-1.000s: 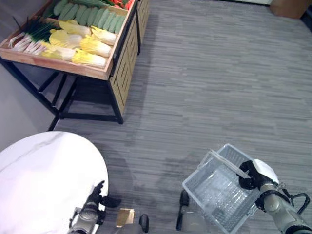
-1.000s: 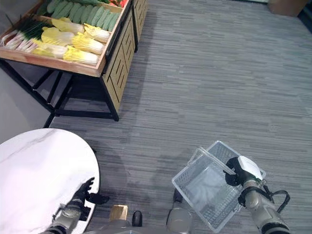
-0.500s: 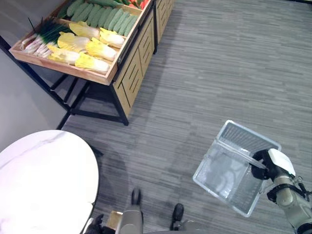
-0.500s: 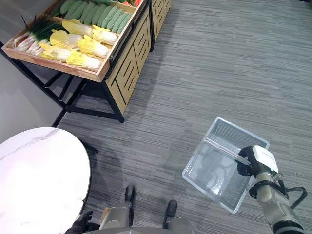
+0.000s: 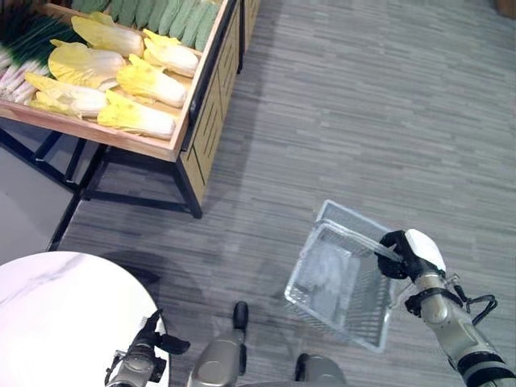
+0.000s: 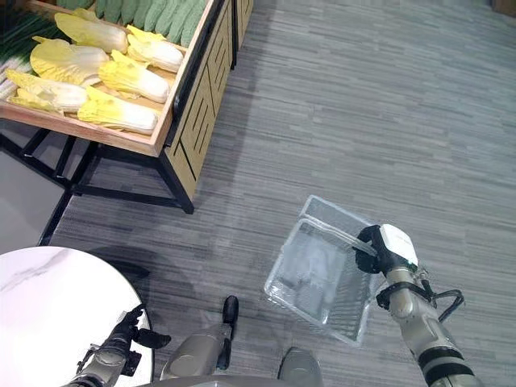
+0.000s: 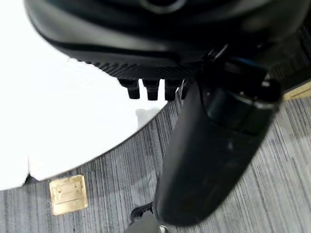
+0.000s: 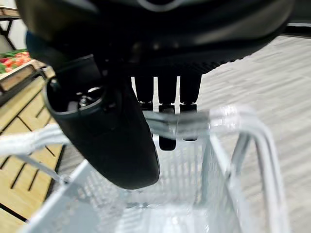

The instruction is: Get the vegetables into the basket

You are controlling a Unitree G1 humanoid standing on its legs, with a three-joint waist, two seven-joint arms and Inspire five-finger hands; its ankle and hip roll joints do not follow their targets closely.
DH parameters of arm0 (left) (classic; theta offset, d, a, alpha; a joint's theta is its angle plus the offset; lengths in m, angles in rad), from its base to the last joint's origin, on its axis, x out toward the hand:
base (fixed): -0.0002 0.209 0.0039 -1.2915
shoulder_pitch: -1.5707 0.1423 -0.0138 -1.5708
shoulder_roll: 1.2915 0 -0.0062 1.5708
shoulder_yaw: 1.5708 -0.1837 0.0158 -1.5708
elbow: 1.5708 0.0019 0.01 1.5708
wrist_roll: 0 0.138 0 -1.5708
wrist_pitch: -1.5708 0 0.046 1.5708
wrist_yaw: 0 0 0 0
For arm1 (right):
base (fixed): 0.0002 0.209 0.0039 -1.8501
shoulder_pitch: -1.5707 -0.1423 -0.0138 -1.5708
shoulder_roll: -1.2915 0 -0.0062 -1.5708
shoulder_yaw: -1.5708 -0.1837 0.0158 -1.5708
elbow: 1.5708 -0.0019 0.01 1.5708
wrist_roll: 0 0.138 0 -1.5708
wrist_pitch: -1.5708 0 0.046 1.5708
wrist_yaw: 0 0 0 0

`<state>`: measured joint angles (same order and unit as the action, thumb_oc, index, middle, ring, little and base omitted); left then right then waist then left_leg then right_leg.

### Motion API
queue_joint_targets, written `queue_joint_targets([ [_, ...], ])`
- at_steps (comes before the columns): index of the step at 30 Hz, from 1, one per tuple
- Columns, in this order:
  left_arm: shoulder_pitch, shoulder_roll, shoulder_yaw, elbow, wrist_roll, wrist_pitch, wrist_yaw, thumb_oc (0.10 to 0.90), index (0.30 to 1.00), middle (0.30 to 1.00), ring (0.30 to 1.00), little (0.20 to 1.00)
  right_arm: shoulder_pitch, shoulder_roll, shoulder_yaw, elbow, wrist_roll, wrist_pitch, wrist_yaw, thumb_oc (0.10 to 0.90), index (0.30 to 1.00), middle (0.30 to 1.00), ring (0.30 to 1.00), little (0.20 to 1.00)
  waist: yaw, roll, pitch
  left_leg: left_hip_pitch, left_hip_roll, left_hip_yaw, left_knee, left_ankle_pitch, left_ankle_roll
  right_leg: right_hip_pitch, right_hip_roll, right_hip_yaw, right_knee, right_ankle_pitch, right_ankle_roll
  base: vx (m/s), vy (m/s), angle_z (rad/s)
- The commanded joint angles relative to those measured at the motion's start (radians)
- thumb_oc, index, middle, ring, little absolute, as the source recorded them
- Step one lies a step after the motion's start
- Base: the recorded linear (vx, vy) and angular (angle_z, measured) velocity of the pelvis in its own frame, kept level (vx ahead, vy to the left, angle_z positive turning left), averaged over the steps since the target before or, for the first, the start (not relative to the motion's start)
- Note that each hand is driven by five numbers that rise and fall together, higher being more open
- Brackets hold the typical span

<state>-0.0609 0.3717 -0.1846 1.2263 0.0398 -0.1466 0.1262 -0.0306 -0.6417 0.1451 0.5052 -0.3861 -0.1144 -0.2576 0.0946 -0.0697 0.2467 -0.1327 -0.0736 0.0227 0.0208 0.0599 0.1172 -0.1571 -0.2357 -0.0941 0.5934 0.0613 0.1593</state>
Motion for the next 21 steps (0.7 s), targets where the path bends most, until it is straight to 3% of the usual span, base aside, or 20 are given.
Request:
queue_joint_targets([
  [1,0.042,0.028,0.005,0.004,-0.001,0.002,0.016,0.9,1.0,1.0,1.0,1.0,-0.12,-0.089,-0.056,-0.113,0.02,-0.038,-0.065,0.4,0.3,0.3,0.3,0.3,-0.004,0.011,-0.007,0.031,0.081,-0.025,0.111,-0.111,-0.079,-0.105,-0.023,-0.093,-0.11,0.143,0.027,0.4,0.188,-0.2],
  [2,0.042,0.028,0.006,0.005,-0.001,0.002,0.015,0.9,1.0,1.0,1.0,1.0,-0.121,-0.089,-0.055,-0.113,0.02,-0.038,-0.065,0.4,0.3,0.3,0.3,0.3,-0.007,0.012,-0.003,0.036,0.082,-0.028,0.111,-0.113,-0.079,-0.098,-0.022,-0.097,-0.11,0.14,0.027,0.22,-0.062,-0.26],
  [3,0.036,0.029,0.007,0.007,-0.004,0.002,0.016,0.9,1.0,1.0,1.0,1.0,-0.124,-0.085,-0.052,-0.112,0.024,-0.04,-0.062,0.4,0.3,0.3,0.3,0.3,-0.01,0.002,-0.005,0.053,0.077,-0.026,0.107,-0.123,-0.088,-0.117,-0.035,-0.117,-0.187,0.134,0.028,0.35,-0.177,-0.18],
  [4,0.028,0.026,0.01,0.019,0.0,0.0,0.017,0.9,1.0,1.0,1.0,1.0,-0.129,-0.077,-0.046,-0.112,0.03,-0.04,-0.064,0.4,0.3,0.3,0.3,0.3,-0.021,-0.006,-0.004,0.086,0.082,-0.046,0.108,-0.147,-0.112,-0.119,-0.049,-0.12,-0.338,0.134,0.041,0.48,-0.253,0.1],
  [7,0.007,0.028,0.014,0.028,0.016,-0.003,0.028,0.9,1.0,1.0,1.0,1.0,-0.131,-0.069,-0.039,-0.118,0.027,-0.038,-0.075,0.4,0.3,0.3,0.3,0.3,-0.039,-0.004,-0.009,0.121,0.104,-0.096,0.126,-0.181,-0.15,-0.126,-0.067,-0.065,-0.517,0.179,0.071,0.42,-0.241,0.53],
  [10,0.007,0.024,0.035,0.032,0.005,-0.002,0.036,0.9,1.0,1.0,1.0,1.0,-0.126,-0.067,-0.038,-0.131,0.022,-0.035,-0.074,0.4,0.3,0.3,0.3,0.3,-0.038,-0.003,-0.026,0.16,0.127,-0.136,0.135,-0.204,-0.178,-0.115,-0.063,-0.022,-0.556,0.199,0.082,0.33,-0.21,0.65],
  [13,0.021,0.016,0.049,0.044,-0.002,-0.003,0.044,0.9,1.0,1.0,1.0,1.0,-0.135,-0.071,-0.024,-0.129,0.018,-0.038,-0.07,0.4,0.3,0.3,0.3,0.3,-0.026,-0.004,-0.046,0.185,0.152,-0.16,0.135,-0.203,-0.191,-0.108,-0.048,-0.046,-0.538,0.183,0.075,0.36,-0.273,0.64],
  [14,0.041,0.006,0.056,0.059,-0.002,0.001,0.04,0.9,1.0,1.0,1.0,1.0,-0.14,-0.076,-0.012,-0.135,0.02,-0.042,-0.057,0.4,0.3,0.3,0.3,0.3,-0.022,0.004,-0.065,0.213,0.185,-0.177,0.132,-0.175,-0.205,-0.106,-0.021,-0.074,-0.507,0.152,0.057,0.25,-0.205,0.49],
  [15,0.042,0.005,0.056,0.059,-0.002,0.001,0.04,0.9,1.0,1.0,1.0,1.0,-0.141,-0.077,-0.01,-0.134,0.02,-0.042,-0.058,0.4,0.3,0.3,0.3,0.3,-0.024,0.008,-0.065,0.216,0.19,-0.179,0.129,-0.175,-0.206,-0.104,-0.018,-0.078,-0.505,0.148,0.055,0.45,-0.404,0.48],
  [16,0.063,-0.005,0.052,0.061,0.005,0.002,0.036,0.9,1.0,1.0,1.0,1.0,-0.146,-0.095,0.009,-0.14,0.017,-0.05,-0.047,0.4,0.3,0.3,0.3,0.3,-0.022,0.017,-0.078,0.218,0.226,-0.207,0.14,-0.124,-0.221,-0.094,0.022,-0.097,-0.481,0.106,0.031,0.28,-0.301,0.36],
  [18,0.072,-0.017,0.049,0.061,0.002,0.003,0.036,0.9,1.0,1.0,1.0,1.0,-0.146,-0.111,0.011,-0.16,0.022,-0.059,-0.049,0.4,0.3,0.3,0.3,0.3,-0.019,0.022,-0.08,0.209,0.249,-0.219,0.156,-0.067,-0.226,-0.085,0.046,-0.114,-0.46,0.075,0.012,0.26,-0.294,0.01],
  [19,0.072,-0.018,0.049,0.061,0.002,0.003,0.036,0.9,1.0,1.0,1.0,1.0,-0.146,-0.112,0.011,-0.159,0.022,-0.06,-0.049,0.4,0.3,0.3,0.3,0.3,-0.021,0.024,-0.08,0.209,0.25,-0.221,0.155,-0.066,-0.227,-0.085,0.047,-0.116,-0.459,0.074,0.011,0.16,-0.194,-0.28],
  [21,0.065,-0.028,0.04,0.052,-0.009,0.005,0.035,0.9,1.0,1.0,1.0,1.0,-0.152,-0.125,0.011,-0.154,0.033,-0.061,-0.061,0.4,0.3,0.3,0.3,0.3,-0.018,0.029,-0.074,0.177,0.27,-0.215,0.197,0.012,-0.235,-0.069,0.059,-0.141,-0.446,0.046,-0.007,0.16,-0.227,0.21],
])
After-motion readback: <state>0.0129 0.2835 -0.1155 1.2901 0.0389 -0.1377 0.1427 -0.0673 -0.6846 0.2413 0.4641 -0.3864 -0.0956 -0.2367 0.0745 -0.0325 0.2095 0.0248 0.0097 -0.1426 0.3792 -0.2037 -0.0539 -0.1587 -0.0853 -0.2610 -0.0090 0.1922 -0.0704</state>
